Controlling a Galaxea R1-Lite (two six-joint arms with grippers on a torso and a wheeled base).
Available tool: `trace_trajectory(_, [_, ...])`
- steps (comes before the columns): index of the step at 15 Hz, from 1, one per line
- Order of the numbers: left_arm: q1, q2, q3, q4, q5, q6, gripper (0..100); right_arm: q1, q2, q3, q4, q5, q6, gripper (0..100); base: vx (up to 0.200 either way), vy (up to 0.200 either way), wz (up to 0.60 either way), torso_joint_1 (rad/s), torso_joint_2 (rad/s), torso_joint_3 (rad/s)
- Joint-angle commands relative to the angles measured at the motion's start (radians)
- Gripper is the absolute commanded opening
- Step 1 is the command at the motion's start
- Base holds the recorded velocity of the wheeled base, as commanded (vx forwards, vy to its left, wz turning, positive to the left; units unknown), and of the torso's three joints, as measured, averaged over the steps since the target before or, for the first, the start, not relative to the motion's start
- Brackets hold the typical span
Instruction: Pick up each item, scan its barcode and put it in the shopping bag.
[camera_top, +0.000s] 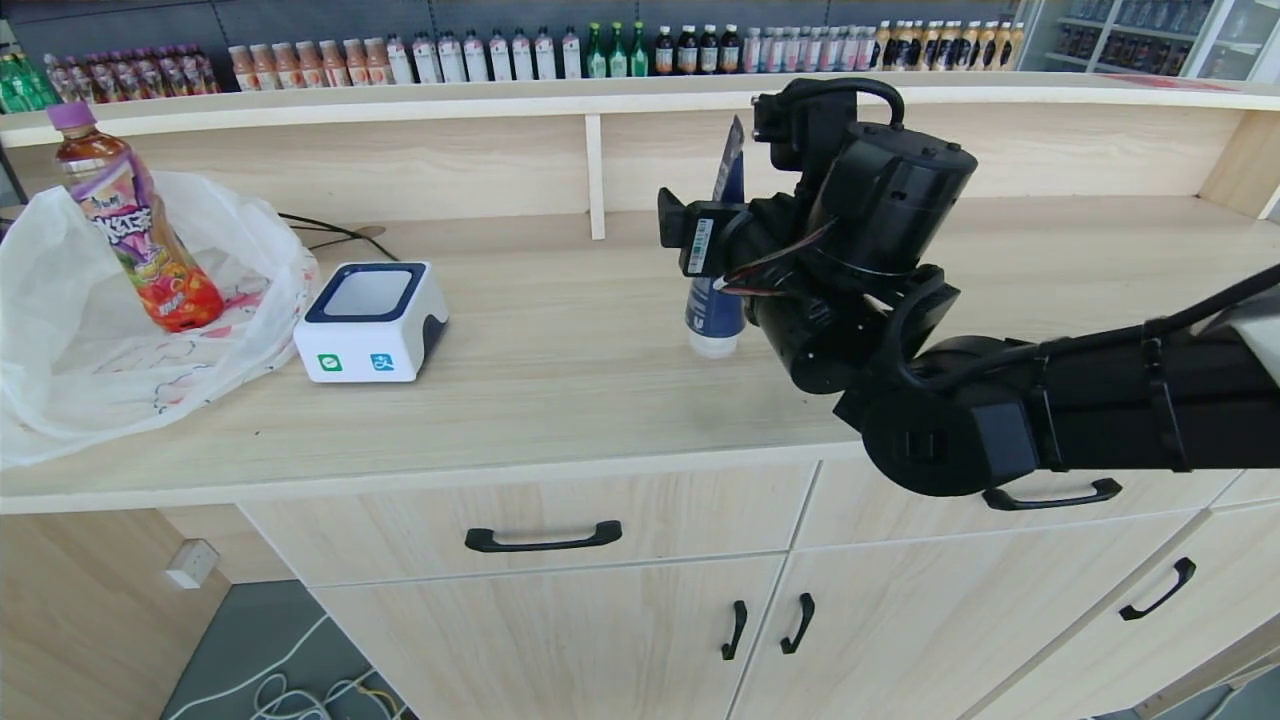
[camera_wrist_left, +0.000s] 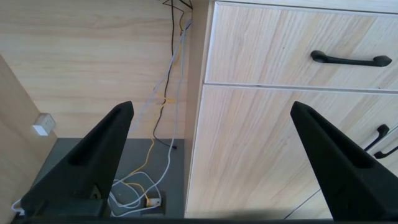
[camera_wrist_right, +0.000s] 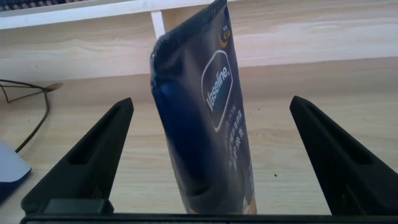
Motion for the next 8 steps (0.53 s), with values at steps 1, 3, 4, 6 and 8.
trace_trajectory(1, [0.0,0.0,0.0,0.0,0.0,0.0,100,-0.002,0.025,-0.012,0.0,-0.003,0.004,100,0.0,0.0,0.0,0.0,0.0,0.0])
trace_trajectory(3, [0.0,0.0,0.0,0.0,0.0,0.0,100,-0.002,0.031,-0.01,-0.001,-0.006,0.012,100,0.0,0.0,0.0,0.0,0.0,0.0])
trace_trajectory(4, [0.0,0.0,0.0,0.0,0.0,0.0,100,-0.002,0.033,-0.01,-0.001,-0.01,0.012,100,0.0,0.0,0.0,0.0,0.0,0.0])
trace_trajectory(6, [0.0,0.0,0.0,0.0,0.0,0.0,100,-0.003,0.037,-0.01,-0.001,-0.012,0.013,100,0.0,0.0,0.0,0.0,0.0,0.0])
trace_trajectory(8, [0.0,0.0,0.0,0.0,0.0,0.0,100,-0.005,0.04,-0.01,-0.001,-0.015,0.033,100,0.0,0.0,0.0,0.0,0.0,0.0])
